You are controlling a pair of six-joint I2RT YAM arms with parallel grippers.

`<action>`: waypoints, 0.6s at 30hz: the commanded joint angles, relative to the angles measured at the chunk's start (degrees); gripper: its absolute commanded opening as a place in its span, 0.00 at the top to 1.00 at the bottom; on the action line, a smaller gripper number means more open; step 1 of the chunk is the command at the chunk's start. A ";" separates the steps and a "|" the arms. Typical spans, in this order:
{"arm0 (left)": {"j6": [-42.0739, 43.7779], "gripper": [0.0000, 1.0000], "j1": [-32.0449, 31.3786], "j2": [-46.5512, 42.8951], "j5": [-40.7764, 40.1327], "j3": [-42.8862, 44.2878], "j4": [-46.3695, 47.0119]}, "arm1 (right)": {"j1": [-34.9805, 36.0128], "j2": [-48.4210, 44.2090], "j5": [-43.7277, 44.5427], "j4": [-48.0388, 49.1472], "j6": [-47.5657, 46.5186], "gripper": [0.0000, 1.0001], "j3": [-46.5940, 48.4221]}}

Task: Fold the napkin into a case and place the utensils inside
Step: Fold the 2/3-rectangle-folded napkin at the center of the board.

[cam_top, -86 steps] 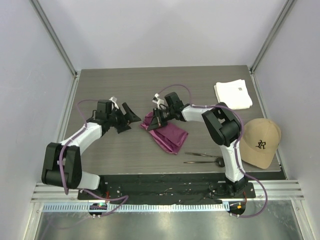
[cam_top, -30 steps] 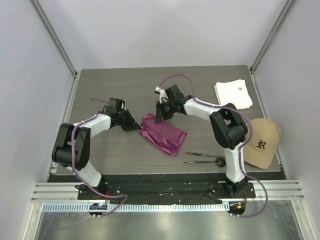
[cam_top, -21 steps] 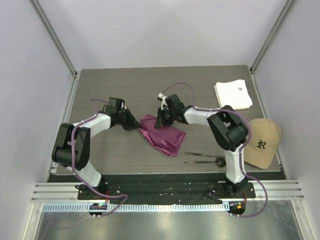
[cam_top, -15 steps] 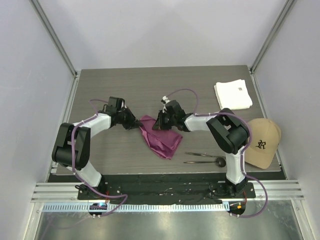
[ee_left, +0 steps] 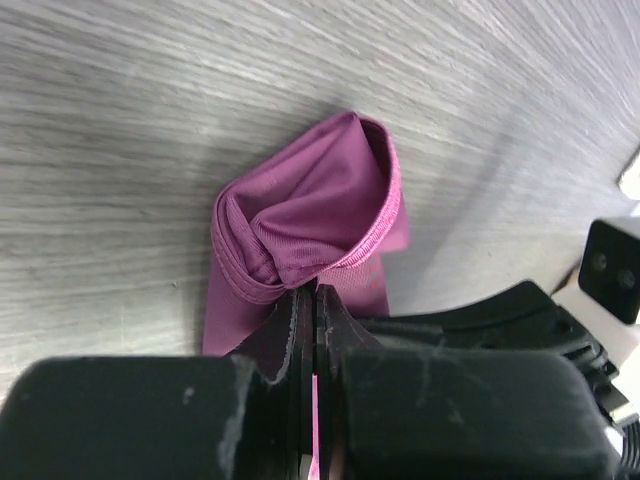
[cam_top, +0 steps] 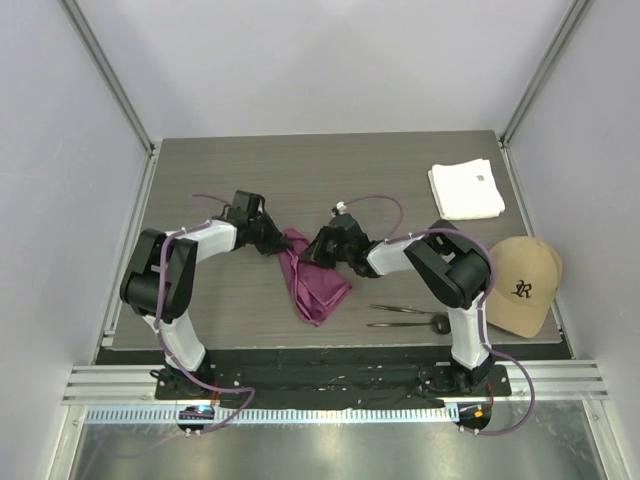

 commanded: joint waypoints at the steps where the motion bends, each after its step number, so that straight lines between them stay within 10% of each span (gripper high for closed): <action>1: -1.36 1.00 -0.76 -0.92 -5.58 -0.26 6.02 | 0.89 0.82 -1.44 0.80 1.87 0.99 -0.24; 18: -5.58 1.00 -1.29 1.63 -8.84 -2.99 13.68 | 0.01 -6.21 -3.20 -24.59 -24.75 0.89 10.74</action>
